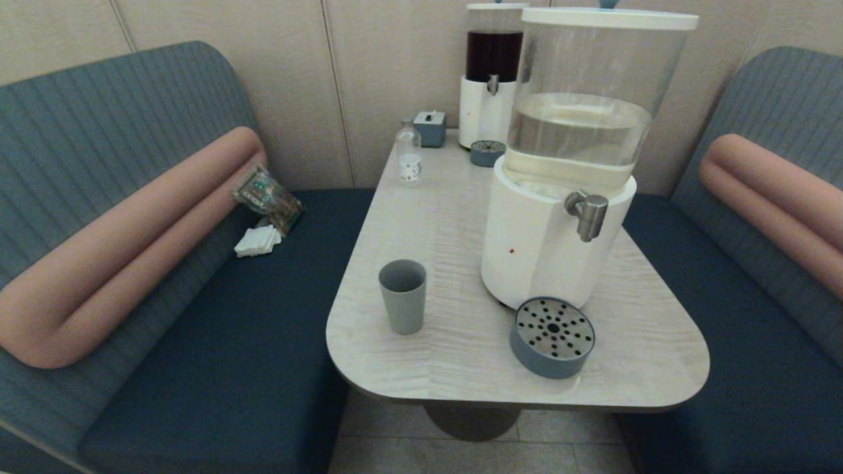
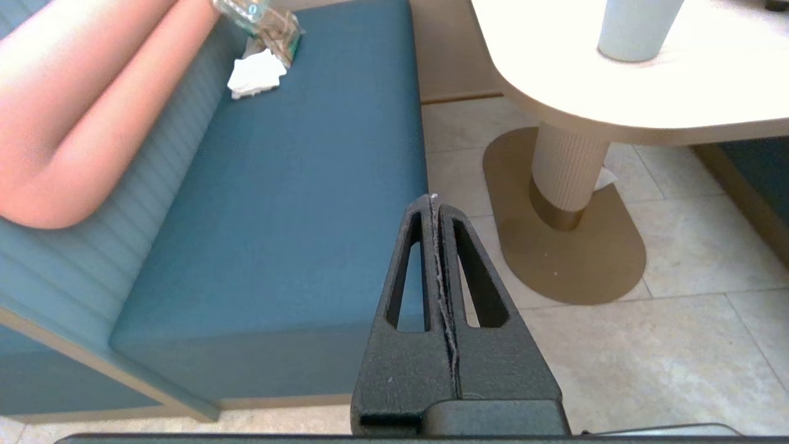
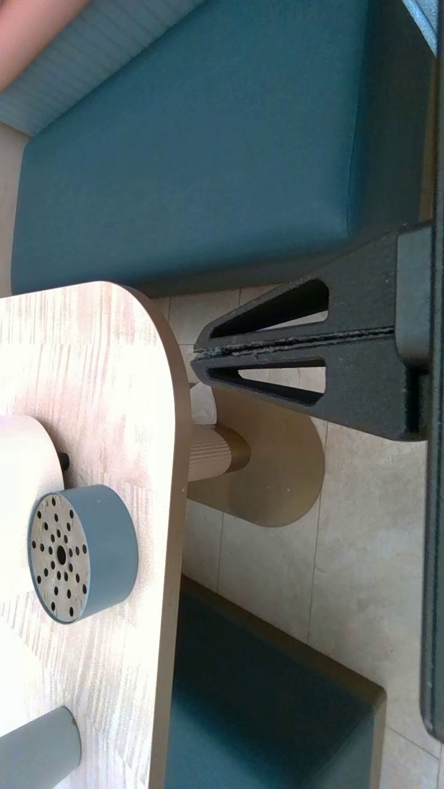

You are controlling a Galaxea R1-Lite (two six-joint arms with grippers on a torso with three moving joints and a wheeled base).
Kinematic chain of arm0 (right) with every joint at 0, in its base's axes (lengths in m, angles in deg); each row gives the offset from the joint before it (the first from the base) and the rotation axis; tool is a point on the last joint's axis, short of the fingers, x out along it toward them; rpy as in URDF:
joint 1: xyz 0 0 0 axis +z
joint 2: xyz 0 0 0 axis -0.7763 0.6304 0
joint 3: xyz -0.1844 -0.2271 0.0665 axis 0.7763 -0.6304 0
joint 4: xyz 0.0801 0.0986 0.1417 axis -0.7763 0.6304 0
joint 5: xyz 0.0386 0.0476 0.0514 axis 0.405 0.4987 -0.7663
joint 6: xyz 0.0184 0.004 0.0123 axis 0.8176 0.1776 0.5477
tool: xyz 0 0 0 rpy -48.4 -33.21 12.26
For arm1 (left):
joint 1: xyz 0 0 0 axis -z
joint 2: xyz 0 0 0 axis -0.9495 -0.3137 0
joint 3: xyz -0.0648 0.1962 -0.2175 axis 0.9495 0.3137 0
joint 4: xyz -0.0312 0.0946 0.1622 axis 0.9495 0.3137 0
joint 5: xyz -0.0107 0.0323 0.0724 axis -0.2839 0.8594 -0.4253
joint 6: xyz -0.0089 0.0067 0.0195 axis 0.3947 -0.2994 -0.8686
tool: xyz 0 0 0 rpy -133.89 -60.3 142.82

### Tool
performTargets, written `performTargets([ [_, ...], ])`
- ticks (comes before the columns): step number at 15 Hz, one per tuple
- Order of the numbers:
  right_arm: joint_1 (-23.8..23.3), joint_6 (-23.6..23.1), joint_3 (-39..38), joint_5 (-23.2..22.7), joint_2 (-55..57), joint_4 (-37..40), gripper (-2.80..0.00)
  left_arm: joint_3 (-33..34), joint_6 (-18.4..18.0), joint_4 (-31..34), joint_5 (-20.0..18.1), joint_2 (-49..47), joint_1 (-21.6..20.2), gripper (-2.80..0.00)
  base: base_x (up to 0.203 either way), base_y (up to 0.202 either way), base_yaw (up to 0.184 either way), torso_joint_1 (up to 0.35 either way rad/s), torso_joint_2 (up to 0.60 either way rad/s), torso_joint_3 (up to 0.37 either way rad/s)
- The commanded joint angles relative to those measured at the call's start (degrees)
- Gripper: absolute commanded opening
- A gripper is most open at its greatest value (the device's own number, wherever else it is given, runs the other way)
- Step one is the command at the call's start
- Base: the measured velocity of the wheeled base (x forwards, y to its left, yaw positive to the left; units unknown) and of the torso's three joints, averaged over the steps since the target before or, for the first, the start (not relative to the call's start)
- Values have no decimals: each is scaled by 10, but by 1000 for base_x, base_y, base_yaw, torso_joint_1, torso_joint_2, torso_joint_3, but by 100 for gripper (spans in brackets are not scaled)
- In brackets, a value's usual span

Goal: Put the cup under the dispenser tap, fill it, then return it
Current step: Pick up the cup

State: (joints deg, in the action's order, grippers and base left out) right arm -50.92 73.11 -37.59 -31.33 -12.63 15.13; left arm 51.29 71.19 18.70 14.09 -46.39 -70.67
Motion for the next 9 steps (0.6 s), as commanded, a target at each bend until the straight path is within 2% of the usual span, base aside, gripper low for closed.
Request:
performTargets([
  [1, 0, 0, -1, 0, 1, 0, -280, -3, -8, 3, -1, 0, 0, -280, 0, 0, 0, 0, 0, 0],
  [4, 0, 0, -1, 0, 1, 0, -280, -10, -23, 18, -4, 0, 0, -280, 0, 0, 0, 0, 0, 0],
  [6, 0, 0, -1, 0, 1, -1, -280, -40, -18, 24, -15, -2, 0, -280, 0, 0, 0, 0, 0, 0],
  [8, 0, -1, -1, 0, 1, -1, -280, -131, 13, 56, -66, -20, 0, -280, 0, 0, 0, 0, 0, 0],
  [9, 0, 1, -1, 0, 1, -1, -280, -175, 41, 74, -108, -51, 0, -280, 0, 0, 0, 0, 0, 0],
])
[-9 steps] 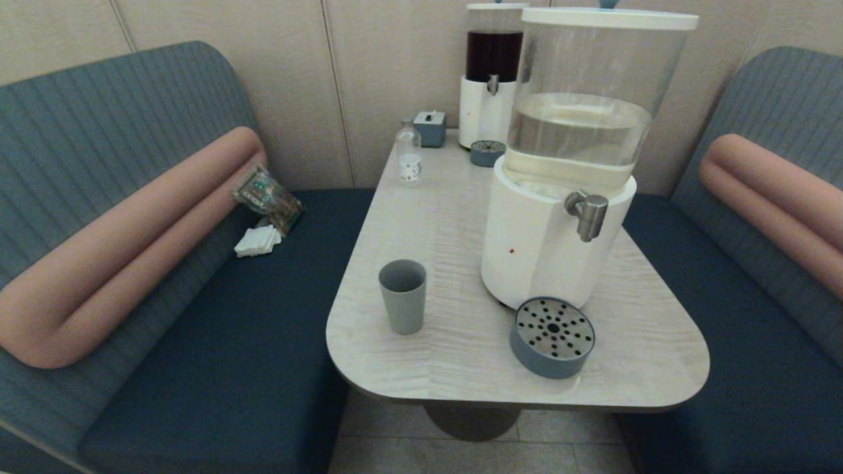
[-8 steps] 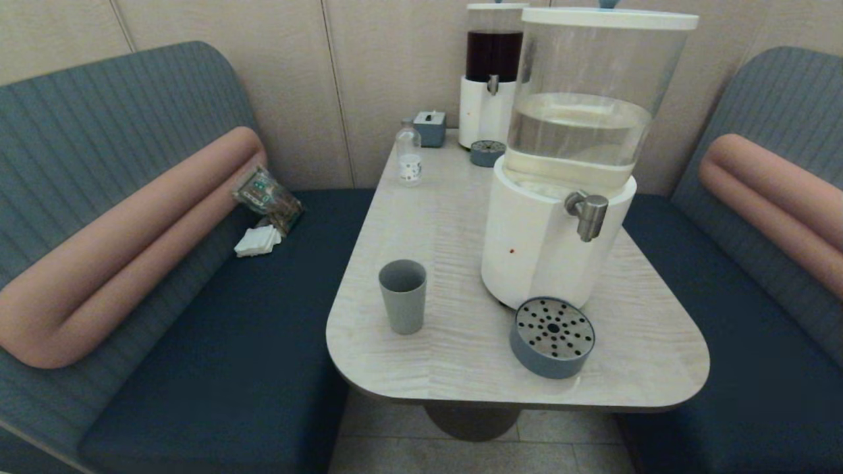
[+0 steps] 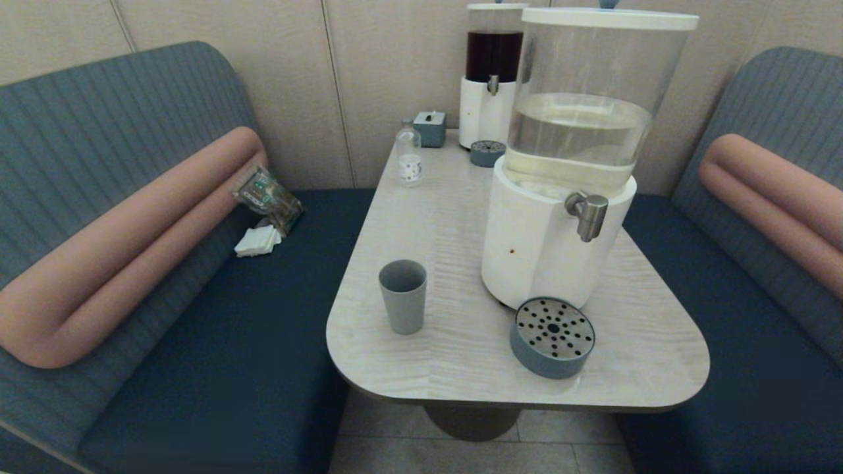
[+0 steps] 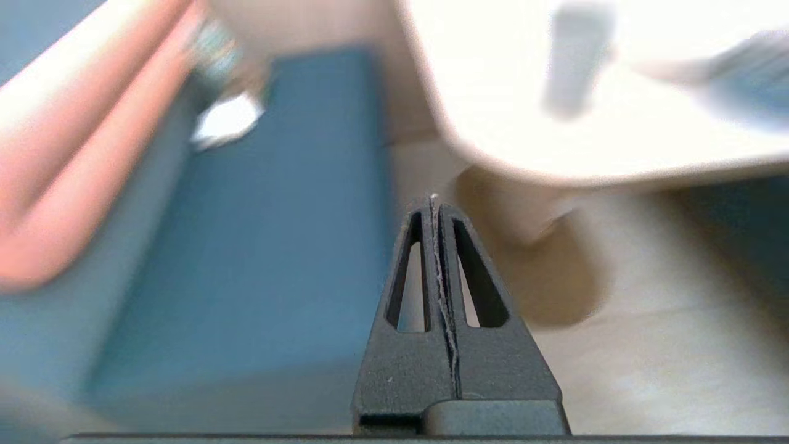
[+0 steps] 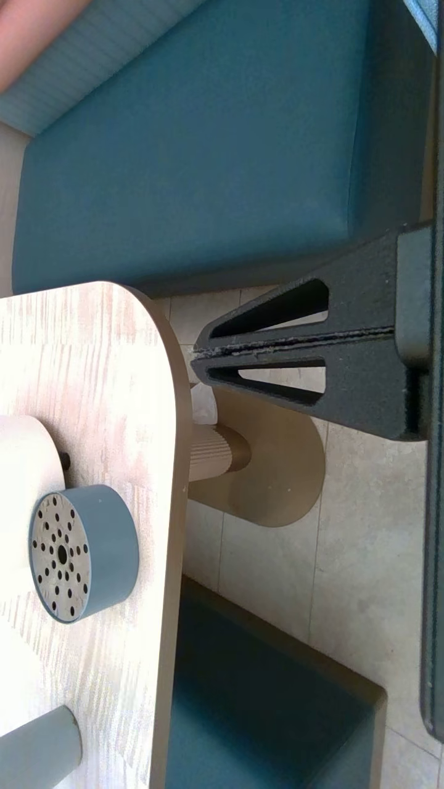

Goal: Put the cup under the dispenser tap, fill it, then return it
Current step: Pick up the cup

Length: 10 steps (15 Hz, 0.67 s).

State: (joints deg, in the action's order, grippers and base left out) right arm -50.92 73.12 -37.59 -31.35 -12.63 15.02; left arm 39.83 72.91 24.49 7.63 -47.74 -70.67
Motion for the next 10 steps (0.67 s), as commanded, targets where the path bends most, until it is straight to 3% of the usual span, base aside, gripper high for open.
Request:
performTargets([
  [1, 0, 2, 0, 0, 1, 0, -280, -81, 49, 21, -79, -78, 1, -280, 0, 0, 0, 0, 0, 0],
  [2, 0, 3, 0, 0, 1, 0, -280, -94, 77, 7, -107, -125, 1, -280, 0, 0, 0, 0, 0, 0],
  [4, 0, 3, -1, 0, 1, 0, -280, -105, 132, -81, -137, -229, 2, -280, 0, 0, 0, 0, 0, 0],
  [7, 0, 3, -1, 0, 1, 0, -280, -96, 189, -279, -159, -393, 3, -280, 0, 0, 0, 0, 0, 0],
  [8, 0, 3, -1, 0, 1, 0, -280, -85, 199, -358, -185, -434, 3, -280, 0, 0, 0, 0, 0, 0],
  [9, 0, 4, -1, 0, 1, 0, -280, -70, 205, -411, -245, -455, 3, -280, 0, 0, 0, 0, 0, 0],
  [10, 0, 3, -1, 0, 1, 0, -280, -50, 206, -423, -313, -459, 3, -280, 0, 0, 0, 0, 0, 0],
])
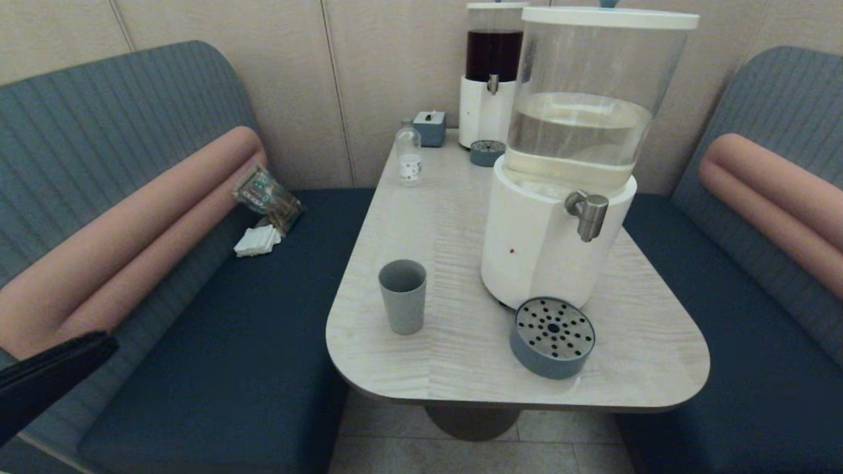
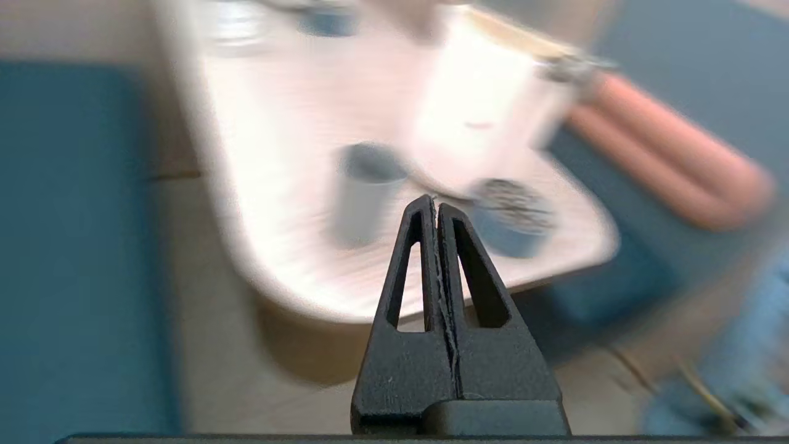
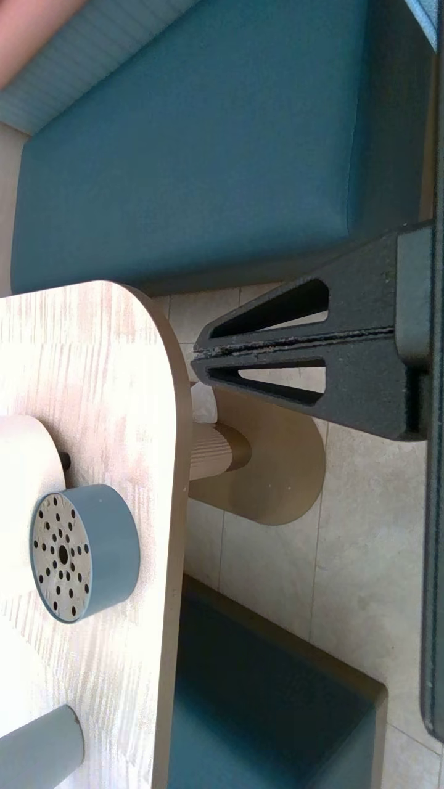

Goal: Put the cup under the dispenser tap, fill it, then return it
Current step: Pick up the cup

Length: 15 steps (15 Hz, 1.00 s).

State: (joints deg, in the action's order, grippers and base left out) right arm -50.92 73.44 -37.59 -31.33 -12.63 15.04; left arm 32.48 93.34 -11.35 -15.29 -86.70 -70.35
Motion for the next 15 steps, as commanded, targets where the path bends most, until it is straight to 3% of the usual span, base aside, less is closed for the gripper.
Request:
performTargets([
  [1, 0, 0, -1, 0, 1, 0, -280, 40, -2, -68, -125, -69, 0, -280, 0, 0, 0, 0, 0, 0],
  [2, 0, -1, 0, 0, 1, 0, -280, 52, -8, -69, -147, -76, 0, -280, 0, 0, 0, 0, 0, 0],
  [5, 0, -1, 0, 0, 1, 0, -280, 60, -33, -78, -159, -142, 0, -280, 0, 0, 0, 0, 0, 0],
  [7, 0, -1, -1, 0, 1, 0, -280, 64, -52, -135, -171, -200, 0, -280, 0, 0, 0, 0, 0, 0],
  [8, 0, -1, 0, 0, 1, 0, -280, 69, -55, -185, -197, -235, 0, -280, 0, 0, 0, 0, 0, 0],
  [9, 0, -1, 0, 0, 1, 0, -280, 77, -58, -241, -215, -277, 0, 0, 0, 0, 0, 0, 0, 0],
  [13, 0, -1, -1, 0, 1, 0, -280, 116, -67, -482, -238, -466, -1, 0, 0, 0, 0, 0, 0, 0],
  [14, 0, -1, 0, 0, 1, 0, -280, 119, -87, -519, -241, -522, -3, 0, 0, 0, 0, 0, 0, 0],
  [15, 0, -1, 0, 0, 1, 0, -280, 118, -132, -544, -245, -573, -8, 0, 0, 0, 0, 0, 0, 0],
])
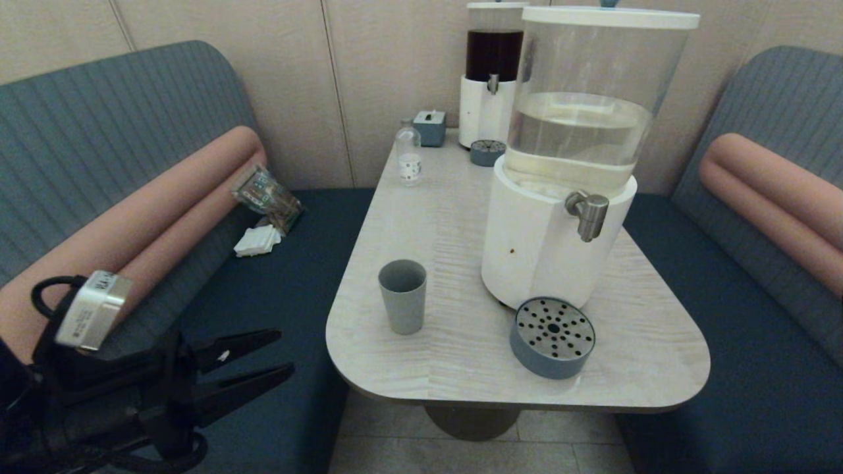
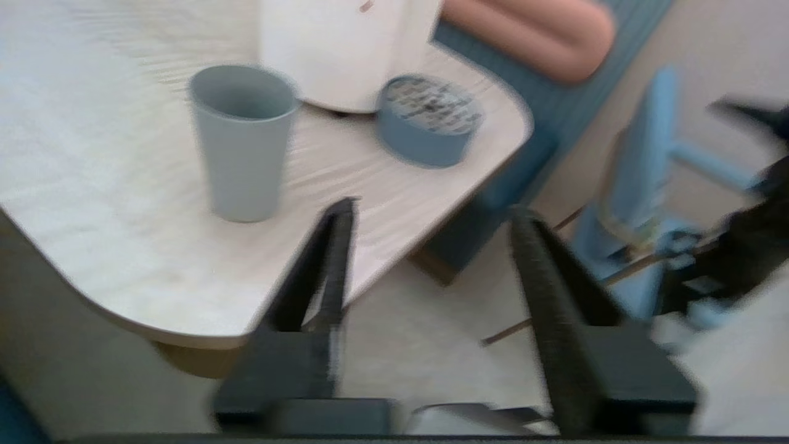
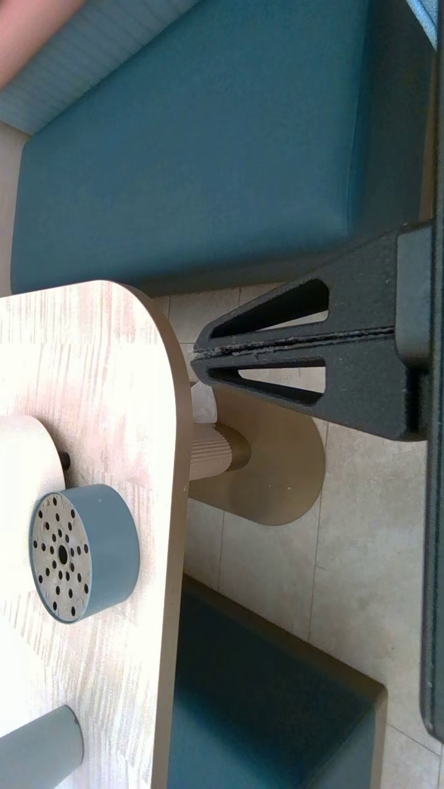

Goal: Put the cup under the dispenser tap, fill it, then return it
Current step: Pick up the cup

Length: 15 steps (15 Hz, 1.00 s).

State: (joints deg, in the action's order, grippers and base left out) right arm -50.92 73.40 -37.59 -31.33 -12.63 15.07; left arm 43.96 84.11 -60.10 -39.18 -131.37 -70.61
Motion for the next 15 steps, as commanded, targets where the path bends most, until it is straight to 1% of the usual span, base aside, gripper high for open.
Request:
performTargets([
  [1, 0, 0, 0, 0, 1, 0, -280, 0, -83, -73, -10, -168, -10, 0, 0, 0, 0, 0, 0, 0],
  [2, 0, 0, -1, 0, 1, 0, -280, -8, -119, -88, -14, -205, -14, 0, 0, 0, 0, 0, 0, 0],
  [3, 0, 0, 0, 0, 1, 0, -280, -29, -141, -97, -18, -232, -17, 0, 0, 0, 0, 0, 0, 0],
  [6, 0, -1, -1, 0, 1, 0, -280, -108, -172, -105, -24, -293, -19, 0, 0, 0, 0, 0, 0, 0],
  [8, 0, -1, -1, 0, 1, 0, -280, -144, -178, -106, -25, -316, 4, 0, 0, 0, 0, 0, 0, 0],
  [12, 0, 0, -1, 0, 1, 0, -280, -228, -165, -106, -18, -381, 39, 0, 0, 0, 0, 0, 0, 0],
  [15, 0, 0, 0, 0, 1, 0, -280, -287, -161, -106, 8, -421, 46, 0, 0, 0, 0, 0, 0, 0],
])
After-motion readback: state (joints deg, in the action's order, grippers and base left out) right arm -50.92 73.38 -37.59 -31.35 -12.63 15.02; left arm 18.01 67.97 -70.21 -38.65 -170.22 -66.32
